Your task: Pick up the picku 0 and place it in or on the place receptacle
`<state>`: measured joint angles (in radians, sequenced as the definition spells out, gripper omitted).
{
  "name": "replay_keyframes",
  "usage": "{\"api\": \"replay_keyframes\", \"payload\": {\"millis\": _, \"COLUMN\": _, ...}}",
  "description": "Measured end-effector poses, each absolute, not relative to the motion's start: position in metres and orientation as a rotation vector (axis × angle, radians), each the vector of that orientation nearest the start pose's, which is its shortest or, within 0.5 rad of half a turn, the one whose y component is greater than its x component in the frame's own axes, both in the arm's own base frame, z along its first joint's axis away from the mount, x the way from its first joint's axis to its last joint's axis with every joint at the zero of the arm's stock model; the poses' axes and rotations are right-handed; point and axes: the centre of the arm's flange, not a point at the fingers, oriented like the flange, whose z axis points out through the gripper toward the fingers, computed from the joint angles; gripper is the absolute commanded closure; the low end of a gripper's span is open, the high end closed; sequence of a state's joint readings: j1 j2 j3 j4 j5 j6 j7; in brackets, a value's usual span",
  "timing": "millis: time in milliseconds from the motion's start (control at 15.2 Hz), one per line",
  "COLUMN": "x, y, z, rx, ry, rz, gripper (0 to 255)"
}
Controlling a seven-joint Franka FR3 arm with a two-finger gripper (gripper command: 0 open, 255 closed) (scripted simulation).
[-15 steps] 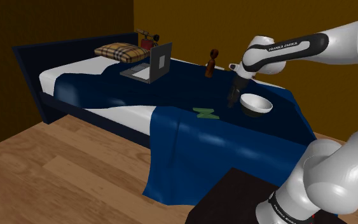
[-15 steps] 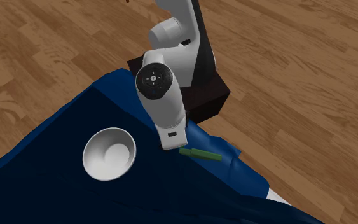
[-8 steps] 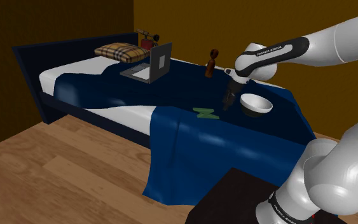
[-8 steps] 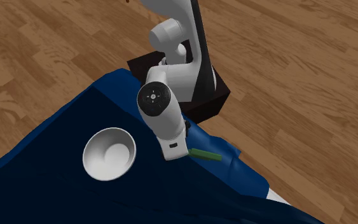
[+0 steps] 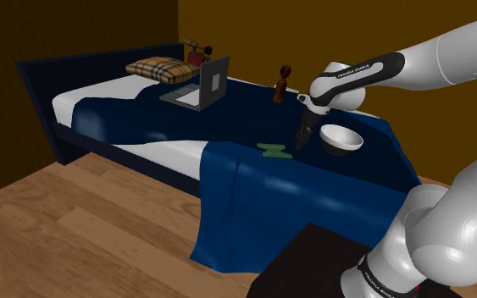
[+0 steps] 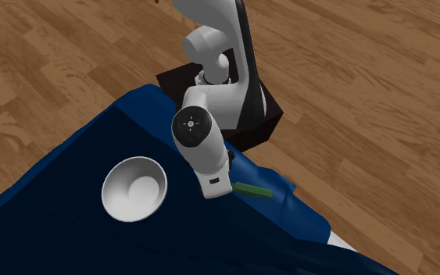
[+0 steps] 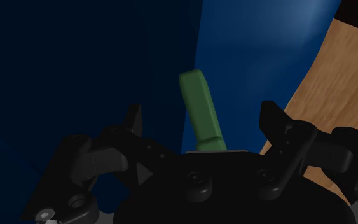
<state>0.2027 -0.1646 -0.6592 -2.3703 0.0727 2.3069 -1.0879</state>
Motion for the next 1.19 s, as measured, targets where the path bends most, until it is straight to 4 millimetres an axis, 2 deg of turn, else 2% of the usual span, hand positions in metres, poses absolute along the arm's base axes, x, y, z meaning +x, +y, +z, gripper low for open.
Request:
{"api": "replay_keyframes", "payload": {"millis": 66, "x": 0.438, "y": -0.215, "z": 0.383, "rx": -2.934, "ry": -0.888, "rz": -0.238, "gripper": 0}}
{"api": "replay_keyframes", "payload": {"millis": 132, "x": 0.438, "y": -0.215, "z": 0.383, "rx": -2.934, "ry": -0.888, "rz": -0.238, "gripper": 255}}
{"api": "replay_keyframes", "payload": {"millis": 726, "x": 0.438, "y": -0.215, "z": 0.383, "rx": -2.934, "ry": -0.888, "rz": -0.238, "gripper": 255}}
{"api": "replay_keyframes", "payload": {"millis": 792, "x": 0.438, "y": -0.215, "z": 0.383, "rx": -2.934, "ry": -0.888, "rz": -0.238, "gripper": 0}}
{"api": "replay_keyframes", "payload": {"millis": 858, "x": 0.438, "y": -0.215, "z": 0.383, "rx": -2.934, "ry": -0.888, "rz": -0.238, "gripper": 0}}
{"api": "replay_keyframes", "payload": {"millis": 990, "x": 0.453, "y": -0.202, "z": 0.382, "rx": -2.928, "ry": -0.968, "rz": -0.198, "gripper": 0}}
{"api": "replay_keyframes", "payload": {"millis": 1188, "x": 0.482, "y": -0.167, "z": 0.382, "rx": -2.903, "ry": -1.152, "rz": -0.105, "gripper": 0}}
